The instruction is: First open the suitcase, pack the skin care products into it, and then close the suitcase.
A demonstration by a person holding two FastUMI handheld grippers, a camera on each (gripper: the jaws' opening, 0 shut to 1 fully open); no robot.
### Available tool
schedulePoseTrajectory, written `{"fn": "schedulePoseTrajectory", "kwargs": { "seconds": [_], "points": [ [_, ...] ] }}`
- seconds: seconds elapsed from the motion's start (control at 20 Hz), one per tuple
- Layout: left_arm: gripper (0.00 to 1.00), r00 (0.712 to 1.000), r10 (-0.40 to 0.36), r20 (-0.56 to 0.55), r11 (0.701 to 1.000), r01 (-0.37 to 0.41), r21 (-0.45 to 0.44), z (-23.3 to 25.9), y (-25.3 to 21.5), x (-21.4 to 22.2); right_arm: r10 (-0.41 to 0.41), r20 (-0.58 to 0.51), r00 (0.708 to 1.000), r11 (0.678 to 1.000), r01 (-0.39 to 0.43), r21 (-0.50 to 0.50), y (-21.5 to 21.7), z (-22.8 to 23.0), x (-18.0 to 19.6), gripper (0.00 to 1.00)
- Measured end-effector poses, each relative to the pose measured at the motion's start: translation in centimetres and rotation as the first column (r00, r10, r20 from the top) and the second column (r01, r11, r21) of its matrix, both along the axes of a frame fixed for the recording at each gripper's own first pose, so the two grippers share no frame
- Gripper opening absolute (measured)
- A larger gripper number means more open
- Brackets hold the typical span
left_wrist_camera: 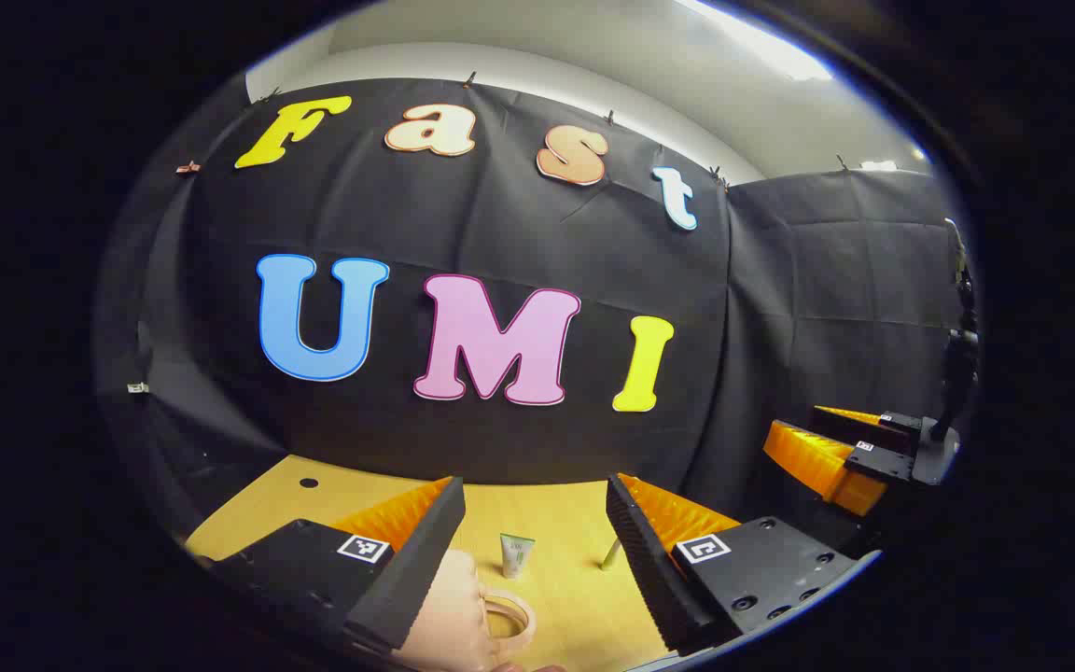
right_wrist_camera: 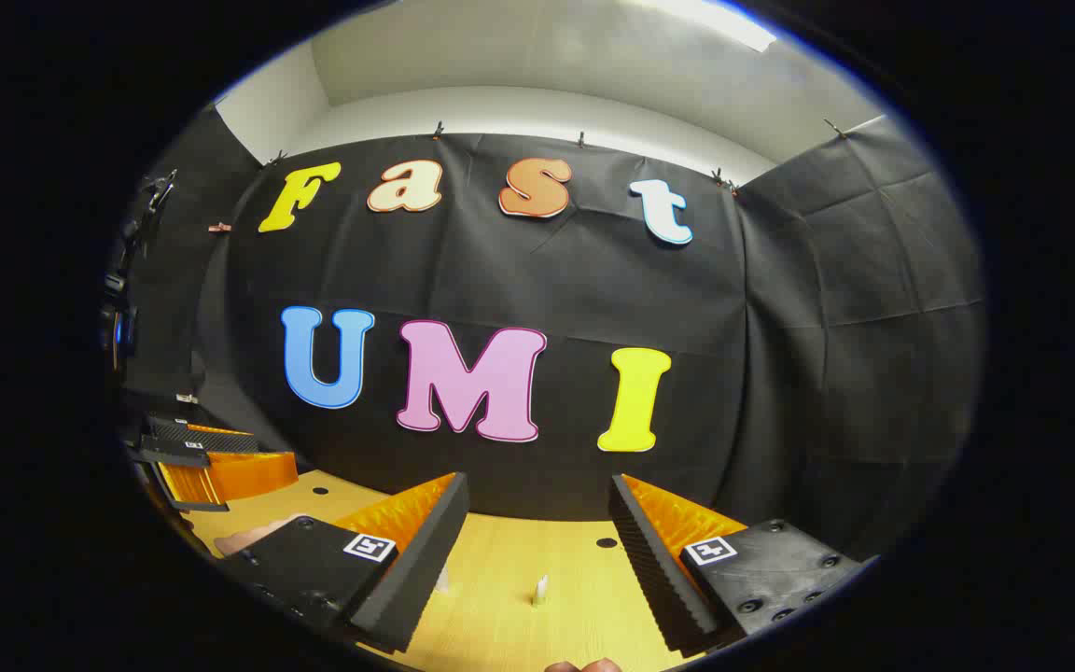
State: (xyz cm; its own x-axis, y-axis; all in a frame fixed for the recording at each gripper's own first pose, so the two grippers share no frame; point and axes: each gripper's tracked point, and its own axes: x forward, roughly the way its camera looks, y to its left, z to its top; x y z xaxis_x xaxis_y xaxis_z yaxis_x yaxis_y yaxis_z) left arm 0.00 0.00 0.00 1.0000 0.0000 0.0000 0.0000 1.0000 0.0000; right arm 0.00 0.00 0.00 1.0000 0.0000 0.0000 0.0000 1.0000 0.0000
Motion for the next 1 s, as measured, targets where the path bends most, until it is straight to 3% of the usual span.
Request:
{"fn": "schedulePoseTrajectory", "kwargs": {
  "seconds": [0.2, 0.8, 1.0],
  "points": [
    [0.95, 1.000, -0.026, -0.016, 1.000, 0.026, -0.013, -0.2, -0.6, -0.2, -0.003, 0.011, 1.000, 0.999, 0.004, -0.046, 0.3, 0.5, -0.2, 0.94],
    [0.95, 0.999, -0.002, -0.038, 1.000, 0.002, 0.011, -0.9, 1.8, -1.7, 0.012, 0.000, 1.000, 1.000, -0.012, -0.007, 2.6, 0.2, 0.7, 0.96],
    [0.96, 0.984, -0.064, -0.169, 0.997, 0.054, -0.064, -5.5, 0.6, -0.8, 0.014, -0.015, 1.000, 1.000, -0.014, 0.003, 2.7, -0.5, 0.8, 0.94]
  ]
}}
